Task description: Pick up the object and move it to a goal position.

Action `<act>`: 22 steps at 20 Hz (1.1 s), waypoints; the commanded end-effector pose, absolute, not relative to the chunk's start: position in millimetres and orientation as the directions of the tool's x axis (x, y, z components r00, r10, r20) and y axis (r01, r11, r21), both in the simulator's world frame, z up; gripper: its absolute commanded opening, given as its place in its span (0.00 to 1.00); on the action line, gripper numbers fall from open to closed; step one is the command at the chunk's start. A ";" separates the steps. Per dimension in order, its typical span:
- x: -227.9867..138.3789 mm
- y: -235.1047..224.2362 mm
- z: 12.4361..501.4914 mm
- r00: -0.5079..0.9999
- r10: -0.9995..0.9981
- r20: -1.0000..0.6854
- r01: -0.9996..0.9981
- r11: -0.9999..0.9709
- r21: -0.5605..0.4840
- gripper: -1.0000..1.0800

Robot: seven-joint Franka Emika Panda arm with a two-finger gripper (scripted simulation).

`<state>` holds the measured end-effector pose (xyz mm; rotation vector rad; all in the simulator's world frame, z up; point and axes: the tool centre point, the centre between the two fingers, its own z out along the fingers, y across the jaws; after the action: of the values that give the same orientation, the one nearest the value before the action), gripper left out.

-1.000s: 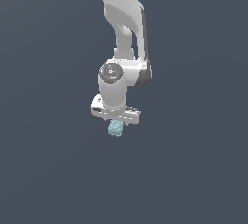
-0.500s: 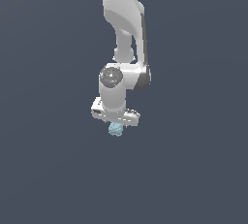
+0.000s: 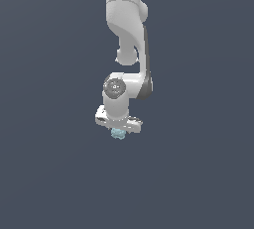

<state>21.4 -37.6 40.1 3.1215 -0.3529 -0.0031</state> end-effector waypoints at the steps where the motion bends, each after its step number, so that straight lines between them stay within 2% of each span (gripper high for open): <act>1: 22.4 -37.6 39.2 0.975 -0.223 0.000 -0.223 -0.975 0.000 0.00; 14: 21.2 -36.5 40.4 0.975 -0.223 0.000 -0.223 -0.975 0.000 0.00; 22: 4.8 -23.3 47.3 0.975 -0.223 0.000 -0.223 -0.975 0.000 0.00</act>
<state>8.9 -27.1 45.3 3.1216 -0.3540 -0.0001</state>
